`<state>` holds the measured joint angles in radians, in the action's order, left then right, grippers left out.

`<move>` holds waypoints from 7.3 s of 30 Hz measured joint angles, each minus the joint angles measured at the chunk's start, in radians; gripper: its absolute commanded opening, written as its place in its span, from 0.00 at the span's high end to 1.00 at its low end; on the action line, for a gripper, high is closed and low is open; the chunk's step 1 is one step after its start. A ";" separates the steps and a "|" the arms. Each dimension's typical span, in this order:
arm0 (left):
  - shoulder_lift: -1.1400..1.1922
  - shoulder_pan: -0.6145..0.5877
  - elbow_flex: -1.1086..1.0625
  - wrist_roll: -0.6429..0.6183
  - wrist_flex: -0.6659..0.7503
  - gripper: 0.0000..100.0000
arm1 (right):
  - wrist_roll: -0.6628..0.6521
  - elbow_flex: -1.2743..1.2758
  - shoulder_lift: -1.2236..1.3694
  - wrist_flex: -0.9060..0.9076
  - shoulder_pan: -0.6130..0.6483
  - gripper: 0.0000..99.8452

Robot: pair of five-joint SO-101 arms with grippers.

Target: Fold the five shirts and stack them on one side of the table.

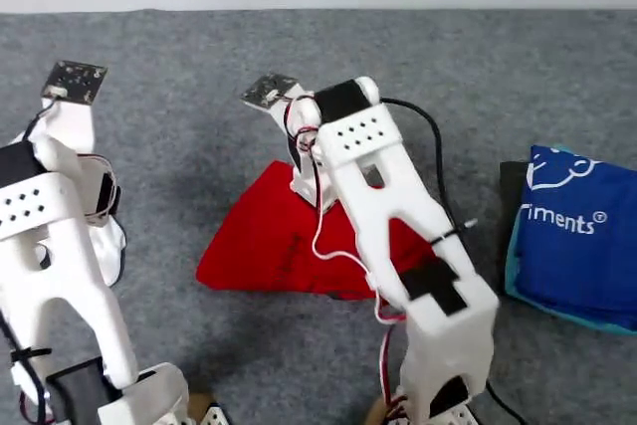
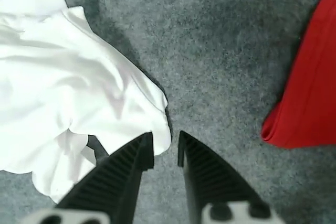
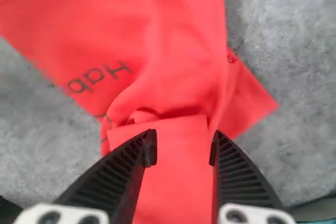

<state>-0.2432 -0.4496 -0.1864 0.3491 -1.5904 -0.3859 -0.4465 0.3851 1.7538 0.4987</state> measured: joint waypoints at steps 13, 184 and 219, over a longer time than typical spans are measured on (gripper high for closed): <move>0.000 0.000 -0.003 0.002 0.005 0.92 | 0.000 -0.012 0.098 0.000 -0.060 0.83; -0.898 0.322 0.546 0.055 -0.147 1.00 | -0.497 -0.580 -1.109 -0.183 -0.548 0.99; -0.388 0.313 -0.684 0.087 1.453 1.00 | -0.512 0.924 -0.799 -1.786 -0.427 0.99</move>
<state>-0.6314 -0.1366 -0.8707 0.4365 -0.1373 -0.8984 0.4772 -0.4143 -0.0322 0.0721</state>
